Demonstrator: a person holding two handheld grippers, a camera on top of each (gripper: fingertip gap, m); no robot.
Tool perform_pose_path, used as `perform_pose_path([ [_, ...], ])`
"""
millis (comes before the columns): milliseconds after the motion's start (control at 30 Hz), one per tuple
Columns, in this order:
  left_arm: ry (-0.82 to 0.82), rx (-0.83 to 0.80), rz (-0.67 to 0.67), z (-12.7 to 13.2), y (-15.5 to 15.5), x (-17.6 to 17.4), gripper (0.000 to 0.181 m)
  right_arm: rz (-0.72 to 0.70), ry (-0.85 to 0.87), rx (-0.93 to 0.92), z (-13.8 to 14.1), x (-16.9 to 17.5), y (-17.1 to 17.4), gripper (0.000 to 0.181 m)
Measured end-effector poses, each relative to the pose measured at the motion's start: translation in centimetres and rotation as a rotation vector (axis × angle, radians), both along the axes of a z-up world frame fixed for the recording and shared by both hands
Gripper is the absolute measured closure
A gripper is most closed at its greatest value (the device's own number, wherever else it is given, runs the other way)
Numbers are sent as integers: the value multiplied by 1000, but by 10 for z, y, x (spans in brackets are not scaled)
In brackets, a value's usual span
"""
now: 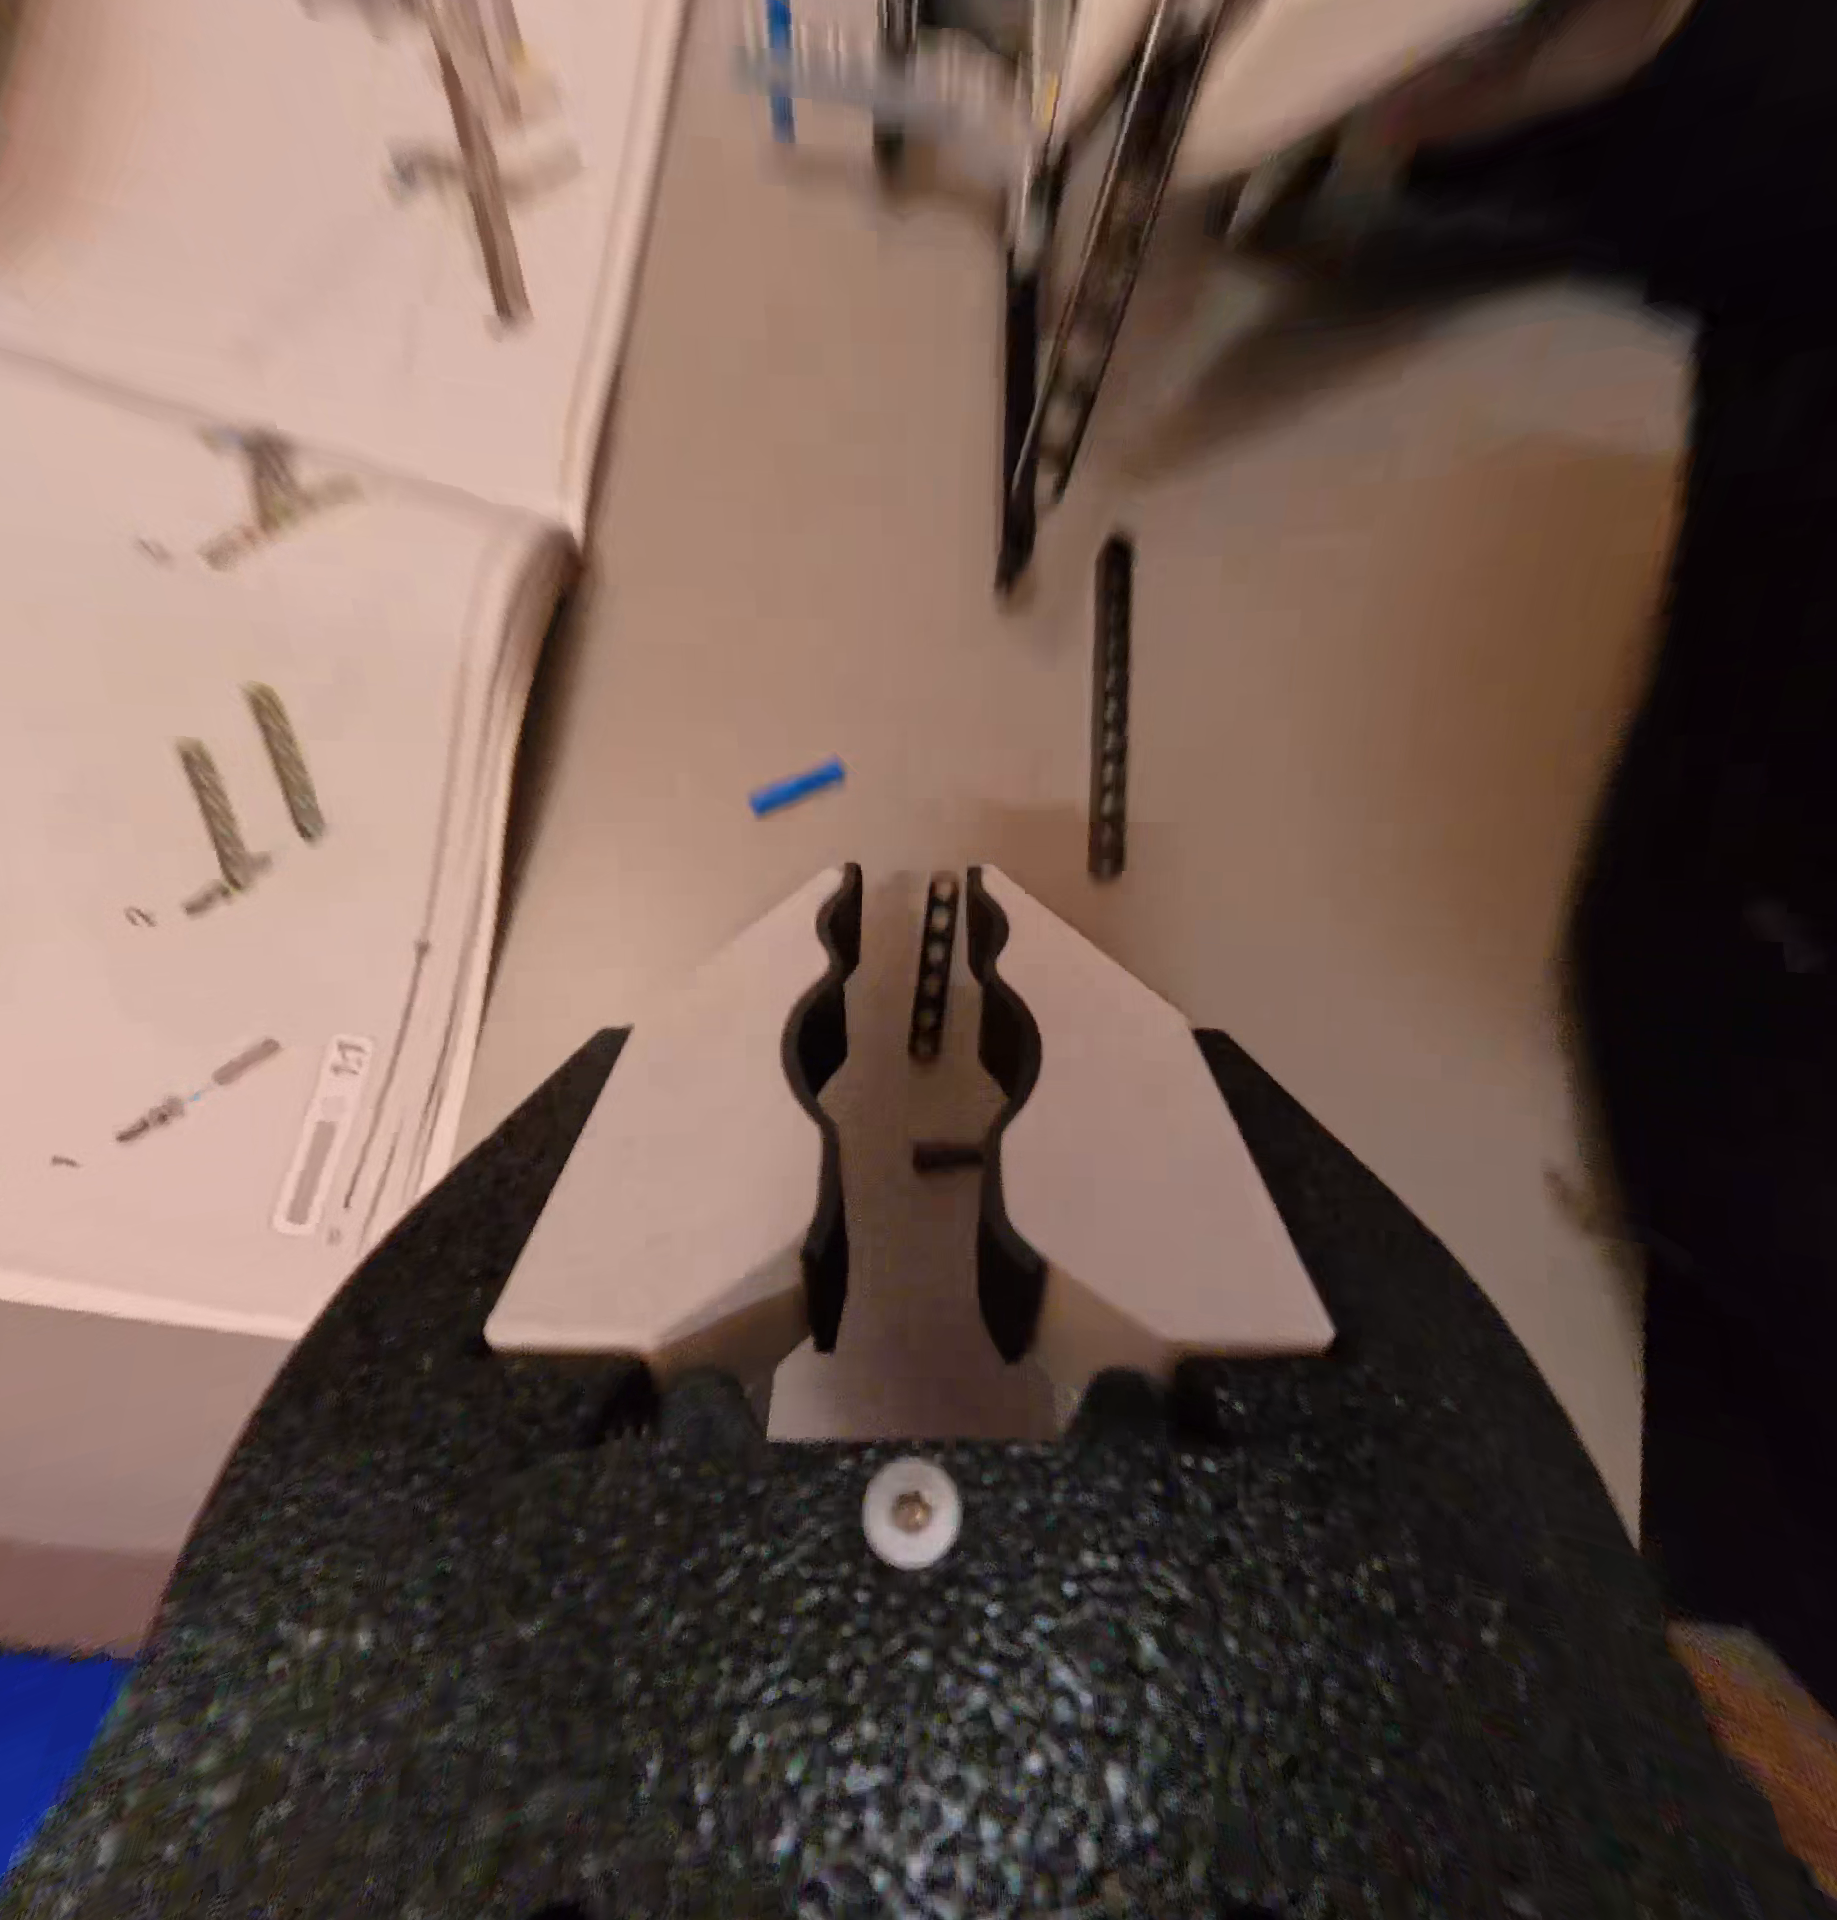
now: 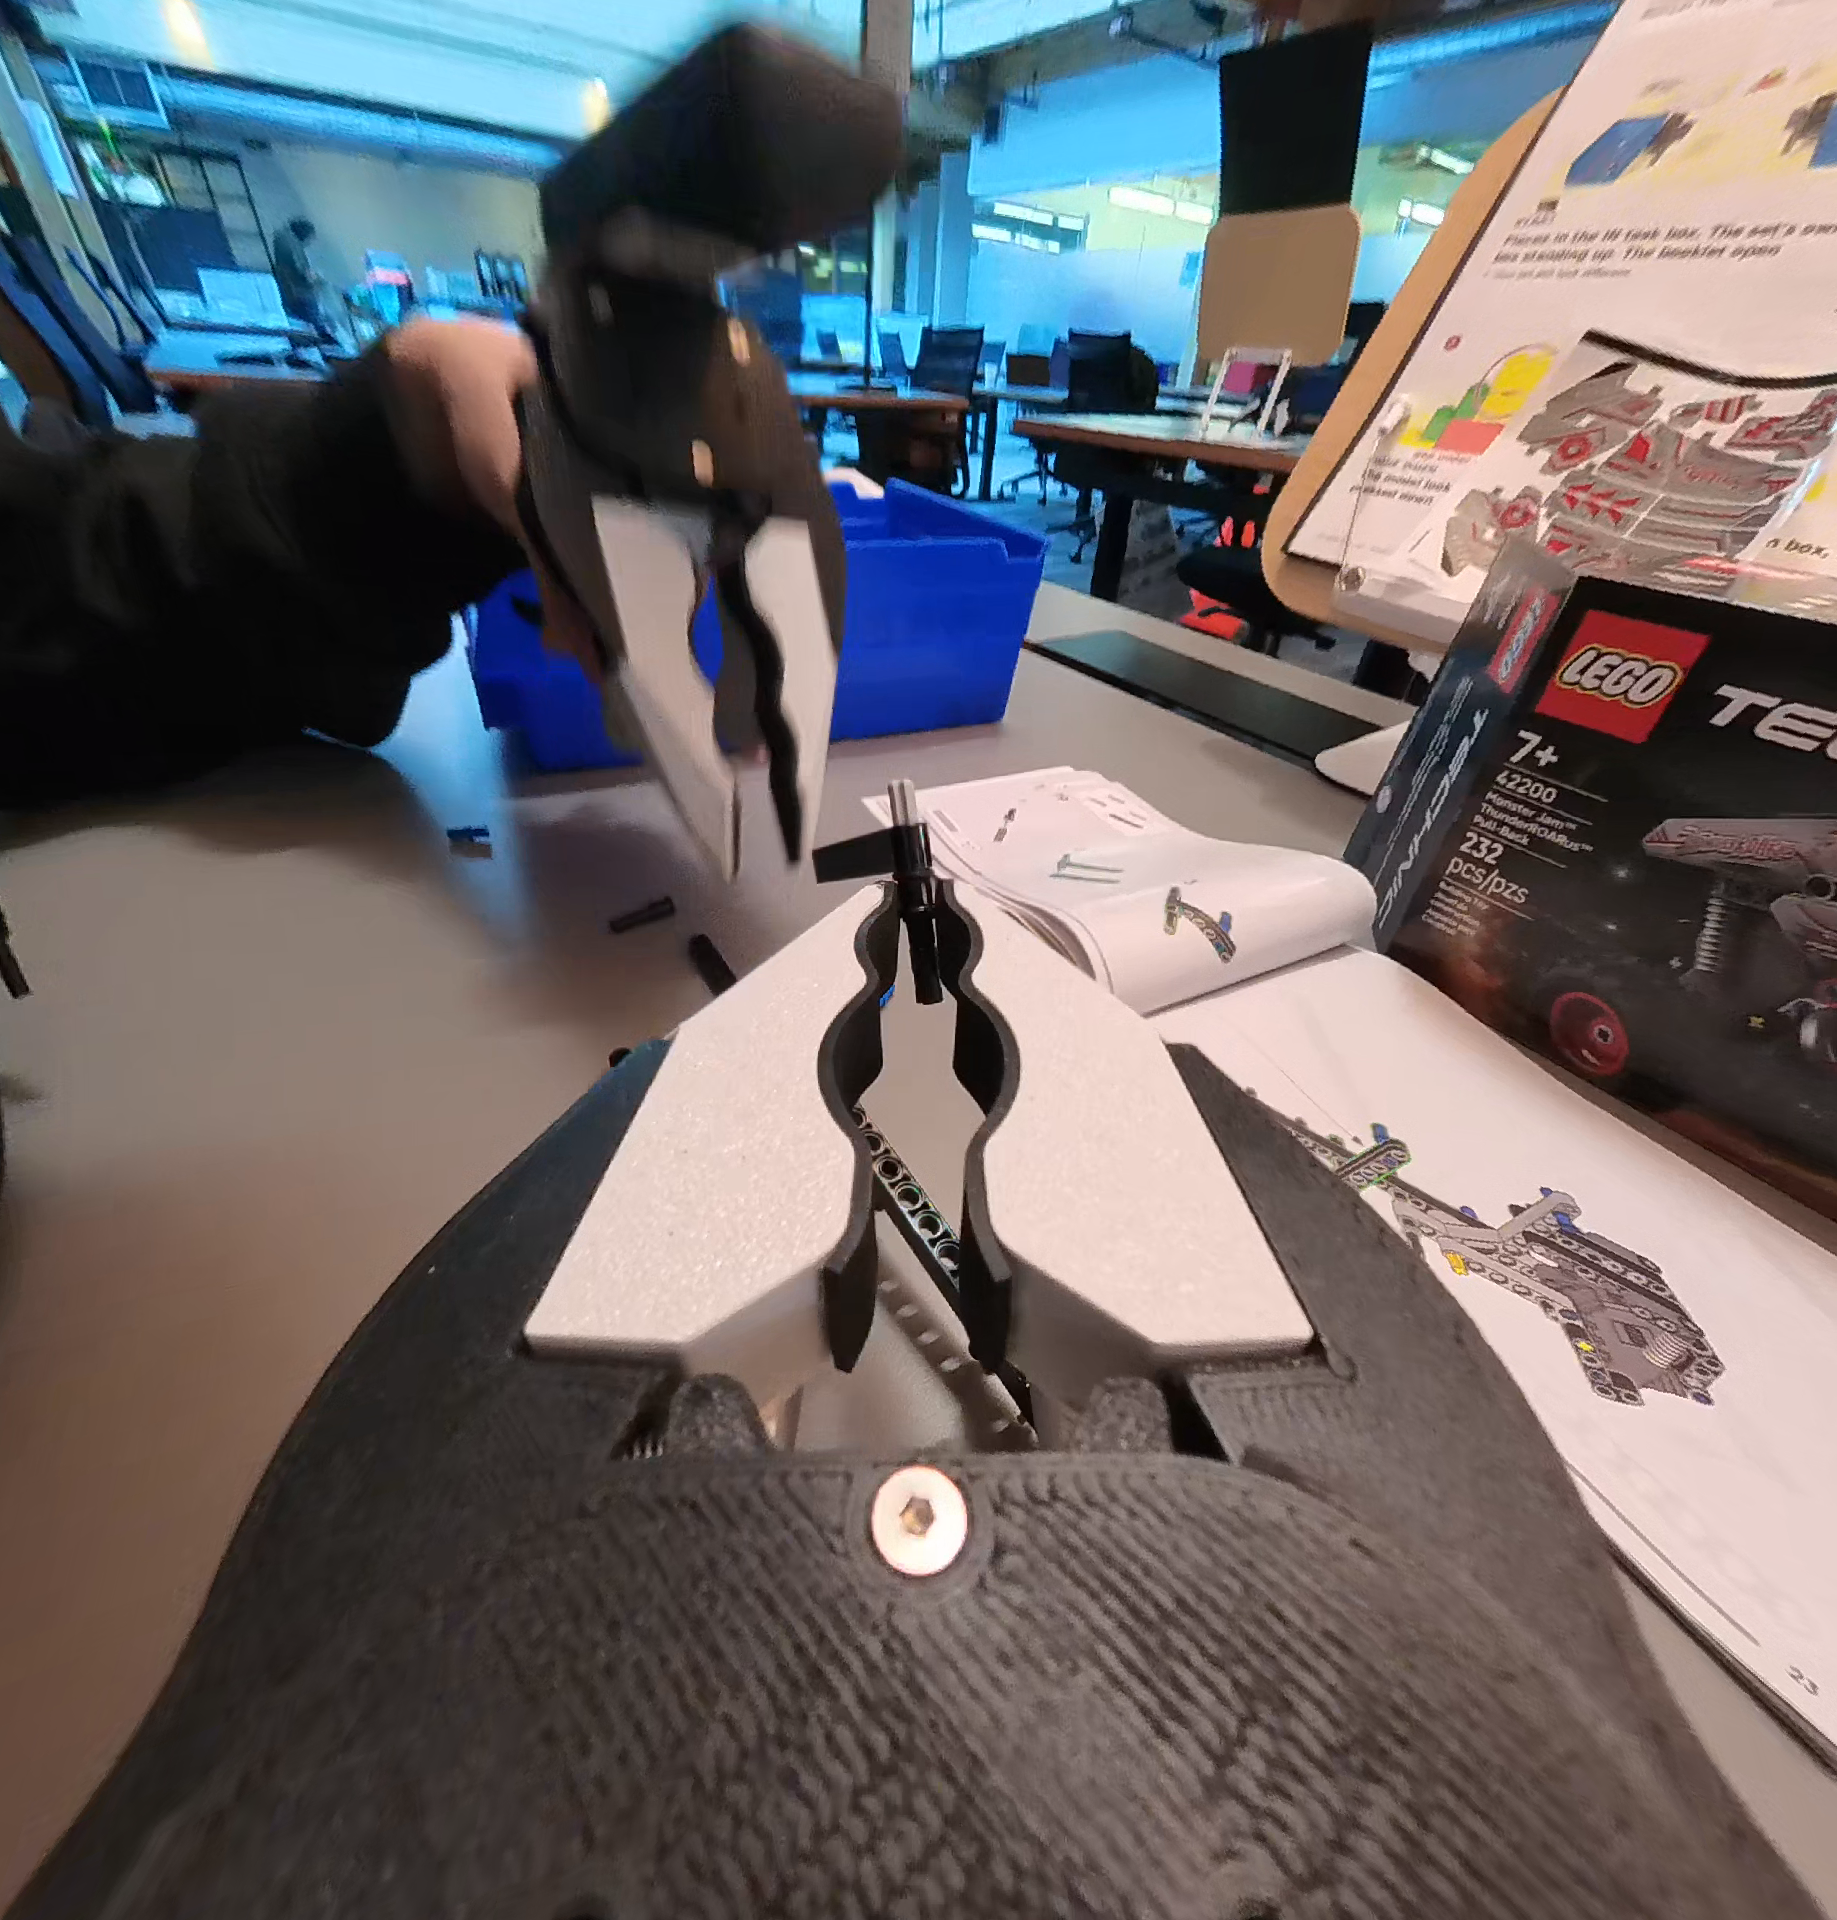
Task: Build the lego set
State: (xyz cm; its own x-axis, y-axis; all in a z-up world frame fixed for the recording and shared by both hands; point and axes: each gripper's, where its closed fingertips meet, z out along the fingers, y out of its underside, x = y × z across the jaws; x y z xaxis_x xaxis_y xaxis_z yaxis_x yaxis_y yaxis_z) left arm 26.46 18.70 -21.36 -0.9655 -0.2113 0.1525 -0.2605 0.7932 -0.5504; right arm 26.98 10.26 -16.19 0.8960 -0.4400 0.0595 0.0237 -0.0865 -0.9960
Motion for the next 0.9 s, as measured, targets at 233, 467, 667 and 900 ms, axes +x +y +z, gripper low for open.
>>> perform_pose_path([
  [233, -310, -318, -51, 50, -44, 9, 151, -13, 188, 43, -2, 6, 24, 177],
  [467, -442, -232, -159, 34, -49, 0, 162, 29, 211, -21, -1, -8, 41, 177],
  [667, -425, -259, -159, 39, -51, -1, 175, -4, 183, -93, -11, -8, 38, 177],
  [900, -194, -290, 74, 56, -13, 31, 175, -93, 85, -195, -7, -1, 20, 177],
])
